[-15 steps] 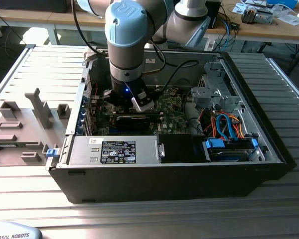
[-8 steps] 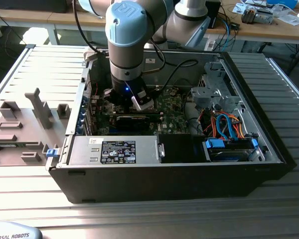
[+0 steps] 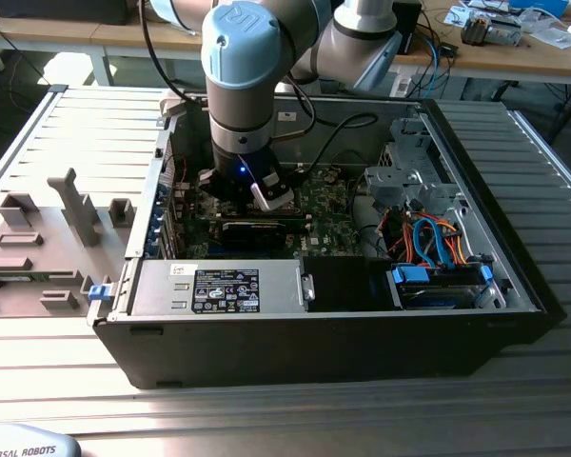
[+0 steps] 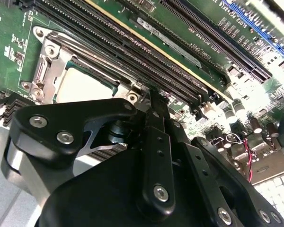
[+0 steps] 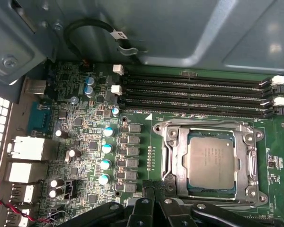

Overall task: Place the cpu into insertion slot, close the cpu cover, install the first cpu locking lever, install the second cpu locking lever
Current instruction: 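Install the second cpu locking lever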

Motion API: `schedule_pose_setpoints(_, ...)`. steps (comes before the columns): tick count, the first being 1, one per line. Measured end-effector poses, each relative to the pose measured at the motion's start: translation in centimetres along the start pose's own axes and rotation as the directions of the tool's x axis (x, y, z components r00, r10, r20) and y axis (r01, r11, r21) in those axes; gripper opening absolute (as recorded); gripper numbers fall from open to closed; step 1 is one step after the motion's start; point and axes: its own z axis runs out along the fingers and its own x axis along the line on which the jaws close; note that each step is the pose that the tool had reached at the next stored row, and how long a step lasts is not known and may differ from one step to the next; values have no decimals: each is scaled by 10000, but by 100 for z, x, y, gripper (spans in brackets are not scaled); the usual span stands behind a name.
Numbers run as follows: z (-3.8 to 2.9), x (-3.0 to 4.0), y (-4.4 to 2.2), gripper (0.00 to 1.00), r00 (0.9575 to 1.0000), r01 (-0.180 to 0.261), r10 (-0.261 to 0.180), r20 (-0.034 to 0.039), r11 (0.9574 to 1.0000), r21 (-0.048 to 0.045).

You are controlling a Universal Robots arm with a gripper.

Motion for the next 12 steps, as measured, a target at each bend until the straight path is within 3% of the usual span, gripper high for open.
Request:
schedule_pose_setpoints(6, -56, -13, 11, 11, 10000, 7, -7, -2, 10000, 27)
schedule_pose_setpoints(7, -61, -32, 11, 11, 10000, 5, -5, -5, 10000, 44)
schedule_pose_setpoints(9, -62, -147, 12, 11, 10000, 3, -3, -19, 10000, 87)
schedule_pose_setpoints(12, -62, -198, 15, 11, 10000, 0, 1, -28, 9999, 144)
